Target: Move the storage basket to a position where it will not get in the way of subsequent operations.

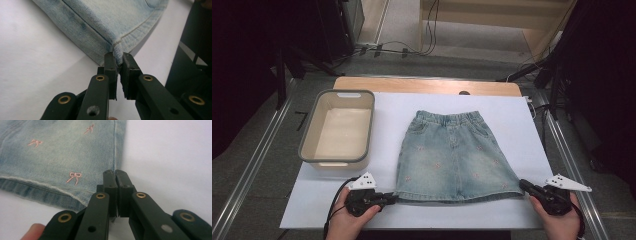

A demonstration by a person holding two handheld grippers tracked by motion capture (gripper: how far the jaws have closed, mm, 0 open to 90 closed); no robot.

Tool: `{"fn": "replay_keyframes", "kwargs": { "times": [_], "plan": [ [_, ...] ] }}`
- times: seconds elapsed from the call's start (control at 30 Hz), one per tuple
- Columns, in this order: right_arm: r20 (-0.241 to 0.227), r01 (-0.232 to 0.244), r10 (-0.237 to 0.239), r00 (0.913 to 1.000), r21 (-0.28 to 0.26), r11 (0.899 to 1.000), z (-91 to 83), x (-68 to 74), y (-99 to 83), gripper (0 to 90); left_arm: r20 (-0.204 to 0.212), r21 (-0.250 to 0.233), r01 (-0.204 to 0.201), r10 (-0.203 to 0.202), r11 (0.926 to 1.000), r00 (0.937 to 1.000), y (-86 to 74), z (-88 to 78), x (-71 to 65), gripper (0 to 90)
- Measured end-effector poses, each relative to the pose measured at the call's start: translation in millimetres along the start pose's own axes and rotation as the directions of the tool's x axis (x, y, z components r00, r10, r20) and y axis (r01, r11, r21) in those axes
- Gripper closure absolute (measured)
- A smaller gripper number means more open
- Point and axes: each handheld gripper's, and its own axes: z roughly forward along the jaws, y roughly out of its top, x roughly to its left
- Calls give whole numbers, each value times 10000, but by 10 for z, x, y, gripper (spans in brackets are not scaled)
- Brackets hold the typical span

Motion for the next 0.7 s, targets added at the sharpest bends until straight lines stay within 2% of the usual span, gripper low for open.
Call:
{"fn": "replay_keyframes", "kwargs": {
  "times": [0.07, 0.1, 0.13, 0.17, 0.2, 0.23, 0.27, 0.33, 0.37, 0.4, 0.47, 0.5, 0.57, 0.7],
  "plan": [
    [5, 28, -28, 10000, 91, 10000, 13, -12, -12, 862, -46, -155, 60, -61, 9999, 10000, -14, -9, 8, 797],
    [-75, 12, -11, 10000, 116, 9999, 21, -14, -16, 852, -8, -296, 94, -94, 9995, 10000, -18, -22, 16, 736],
    [-189, -3, 4, 9998, 92, 10000, 24, -16, -20, 834, 33, -521, 153, -151, 9985, 9999, -20, -45, 32, 644],
    [-377, -2, 1, 9993, -24, 10000, 21, -24, -25, 798, 50, -805, 282, -279, 9964, 9996, -18, -70, 52, 511],
    [-629, -136, 125, 9979, -163, 9998, 3, -33, -26, 737, 72, -1119, 378, -372, 9930, 9993, -15, -99, 78, 398],
    [-979, -323, 284, 9948, -387, 9987, -19, -46, -16, 678, 121, -1413, 493, -481, 9887, 9988, -7, -134, 104, 321],
    [-1232, -424, 346, 9918, -614, 9972, -41, -56, 0, 656, 189, -1726, 627, -604, 9830, 9980, 3, -167, 130, 300],
    [-1191, -268, 169, 9927, -816, 9963, -47, -60, 61, 647, 219, -2191, 778, -749, 9726, 9970, 41, -218, 176, 304],
    [-1139, -234, 140, 9934, -815, 9964, -33, -57, 93, 647, 138, -2275, 774, -763, 9707, 9970, 58, -223, 180, 361],
    [-1115, -196, 103, 9937, -828, 9964, -15, -54, 119, 647, 86, -2255, 722, -721, 9716, 9974, 83, -218, 184, 444],
    [-992, -82, 4, 9951, -780, 9969, 46, -43, 193, 647, 39, -2007, 579, -583, 9779, 9983, 138, -166, 189, 612],
    [-951, -2, -69, 9954, -740, 9973, 83, -39, 235, 649, 42, -1874, 564, -566, 9807, 9984, 162, -130, 194, 666],
    [-836, 168, -227, 9962, -708, 9974, 162, -48, 345, 650, 54, -1599, 617, -616, 9852, 9981, 187, -52, 211, 727],
    [-626, 346, -394, 9973, -756, 9965, 326, -108, 567, 653, -140, -916, 788, -804, 9927, 9967, 137, 70, 234, 782]
  ]
}}
